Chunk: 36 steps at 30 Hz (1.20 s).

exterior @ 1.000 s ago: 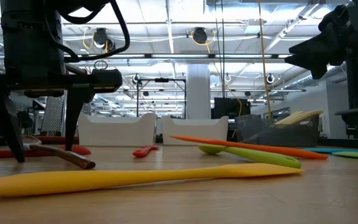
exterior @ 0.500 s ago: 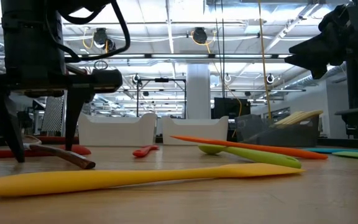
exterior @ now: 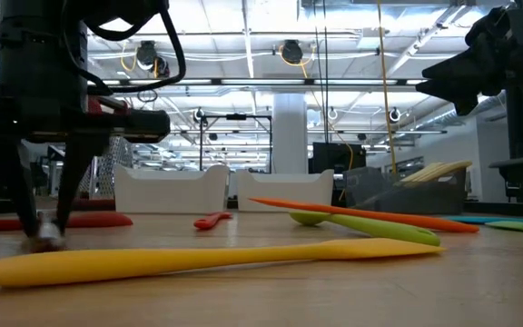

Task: Pick & Place Kitchen Items
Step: Put the wooden serving spoon into the left white bin

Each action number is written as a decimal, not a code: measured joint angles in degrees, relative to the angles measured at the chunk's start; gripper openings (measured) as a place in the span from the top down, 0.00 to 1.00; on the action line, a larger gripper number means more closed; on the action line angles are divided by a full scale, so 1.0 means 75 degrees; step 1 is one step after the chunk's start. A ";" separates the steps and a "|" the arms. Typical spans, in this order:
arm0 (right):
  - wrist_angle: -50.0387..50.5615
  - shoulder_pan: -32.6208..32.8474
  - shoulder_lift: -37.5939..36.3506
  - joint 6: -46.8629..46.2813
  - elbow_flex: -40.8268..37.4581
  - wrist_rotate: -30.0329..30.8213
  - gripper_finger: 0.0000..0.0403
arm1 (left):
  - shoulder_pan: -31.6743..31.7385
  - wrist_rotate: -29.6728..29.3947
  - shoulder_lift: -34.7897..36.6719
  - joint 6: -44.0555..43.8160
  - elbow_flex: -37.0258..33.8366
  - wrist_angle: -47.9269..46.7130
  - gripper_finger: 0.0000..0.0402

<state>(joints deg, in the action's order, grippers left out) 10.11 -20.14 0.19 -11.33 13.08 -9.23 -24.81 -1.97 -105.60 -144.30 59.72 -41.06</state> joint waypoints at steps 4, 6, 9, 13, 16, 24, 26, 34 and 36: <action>0.0000 0.0000 0.0000 0.0003 0.0000 -0.0001 0.58 | -0.0040 -0.0065 0.0009 -0.0036 0.0006 -0.0021 0.95; 0.0000 0.0000 0.0000 0.0000 0.0000 0.0002 0.58 | -0.0065 -0.0083 0.0009 -0.0036 0.0009 -0.0057 0.96; 0.0000 0.0000 0.0000 0.0000 0.0000 0.0000 0.58 | -0.0066 -0.0017 0.0009 -0.0052 0.0009 -0.0084 0.93; 0.0000 0.0000 0.0000 0.0000 0.0000 0.0002 0.58 | -0.0068 -0.0001 0.0009 -0.0032 0.0010 -0.0098 0.94; 0.0000 0.0000 0.0000 0.0000 0.0000 -0.0001 0.58 | -0.0141 -0.0049 0.0065 -0.0030 0.0015 -0.0156 0.96; 0.0001 0.0000 0.0000 0.0000 0.0000 0.0002 0.58 | -0.0284 -0.0141 0.0334 -0.0007 0.0319 -0.1060 0.96; 0.0000 0.0000 -0.0003 0.0000 0.0000 -0.0001 0.58 | -0.0303 -0.0177 0.0454 0.0025 0.0404 -0.1145 0.96; 0.0002 0.0000 -0.0001 0.0002 0.0000 0.0002 0.58 | -0.0369 -0.0846 0.0597 0.0155 0.0846 -0.1044 0.96; 0.0000 0.0000 0.0000 0.0003 0.0000 0.0002 0.58 | -0.0369 -0.1297 0.0602 0.0215 0.1028 -0.0901 0.96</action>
<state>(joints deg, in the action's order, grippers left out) 10.11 -20.14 0.19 -11.31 13.08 -9.21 -27.57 -11.69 -101.09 -142.69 67.43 -47.82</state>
